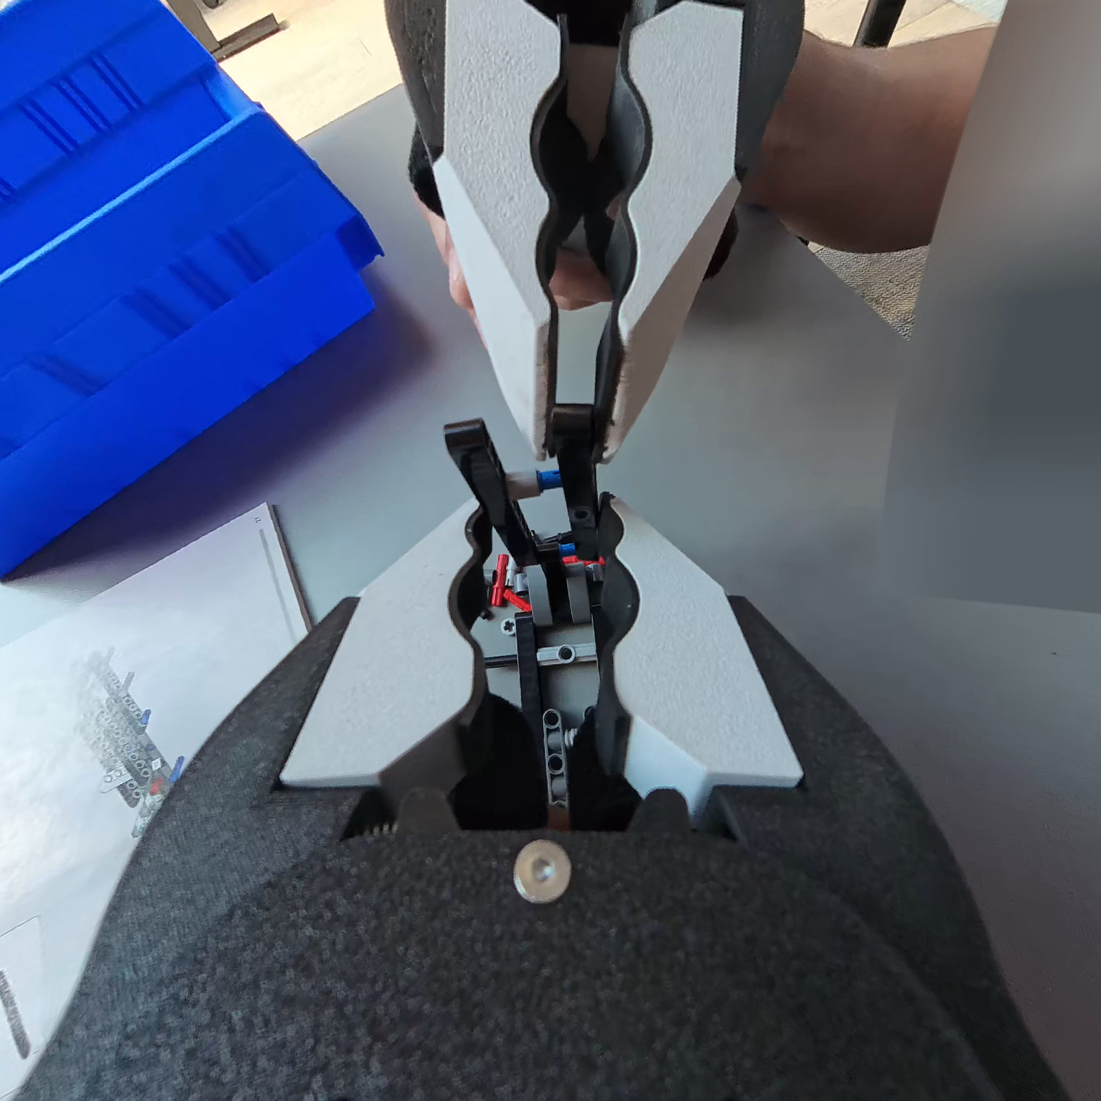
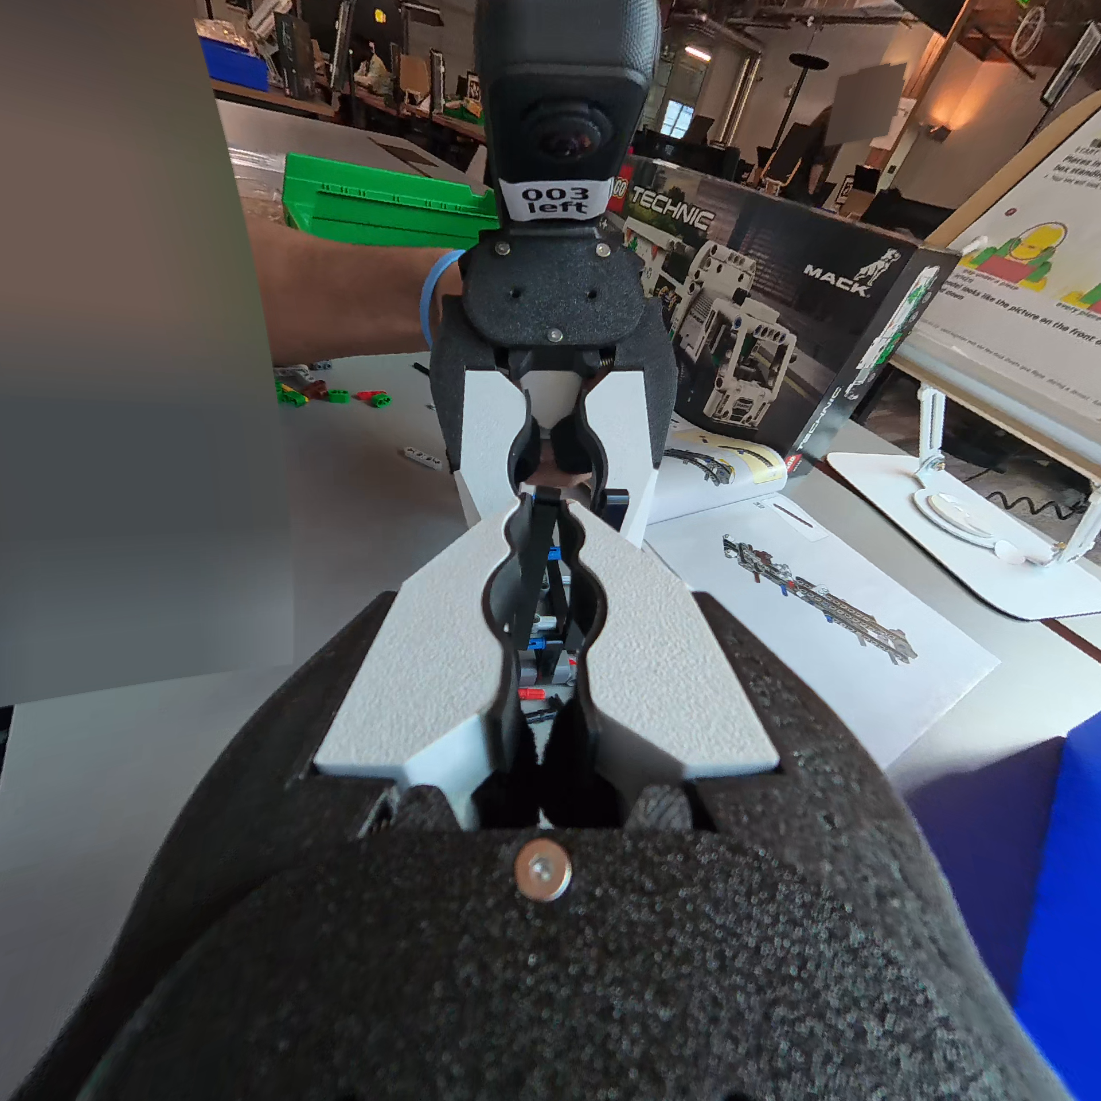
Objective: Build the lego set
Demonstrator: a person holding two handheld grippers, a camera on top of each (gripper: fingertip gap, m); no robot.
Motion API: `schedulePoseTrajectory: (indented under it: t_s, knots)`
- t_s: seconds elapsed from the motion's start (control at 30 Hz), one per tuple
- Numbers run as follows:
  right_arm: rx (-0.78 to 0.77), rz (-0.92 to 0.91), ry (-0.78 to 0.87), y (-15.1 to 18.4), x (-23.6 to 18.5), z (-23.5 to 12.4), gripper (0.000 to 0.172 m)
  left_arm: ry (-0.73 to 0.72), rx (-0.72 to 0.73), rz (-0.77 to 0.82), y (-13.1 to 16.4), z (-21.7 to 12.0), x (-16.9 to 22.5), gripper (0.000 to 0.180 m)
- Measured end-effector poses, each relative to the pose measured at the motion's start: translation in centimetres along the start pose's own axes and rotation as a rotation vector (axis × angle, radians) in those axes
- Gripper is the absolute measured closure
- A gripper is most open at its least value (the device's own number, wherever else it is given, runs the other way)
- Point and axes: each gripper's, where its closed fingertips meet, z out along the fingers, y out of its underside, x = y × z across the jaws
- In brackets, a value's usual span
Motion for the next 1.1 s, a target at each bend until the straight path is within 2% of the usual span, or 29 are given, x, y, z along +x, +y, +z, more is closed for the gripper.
schedulePoseTrajectory:
  t_s: [0.23,0.37,0.53,0.7,0.87,1.1]
  knots:
    - [0.026,-0.031,0.045,-0.1,0.4,-0.3,0.16,0.013,0.012,-0.037,0.1,-0.1,-0.2,0.148]
    - [0.051,0.015,0.096,0.1,1.0,-1.1,0.14,0.014,0.01,-0.039,0.1,-0.1,-0.2,0.148]
    - [-0.005,0.024,0.051,1.2,0.4,0.1,0.122,0.015,0.003,-0.03,0.0,0.0,0.0,0.148]
    - [0.017,0.04,0.028,1.1,0.7,0.7,0.14,0.018,-0.002,-0.009,0.0,-0.1,0.2,0.148]
    - [0.044,0.087,-0.037,1.2,0.8,0.8,0.141,0.018,0.012,-0.022,0.0,0.0,0.1,0.147]
    - [0.065,0.12,-0.036,1.3,1.4,0.4,0.146,0.024,0.018,-0.039,-0.5,0.3,0.3,0.132]
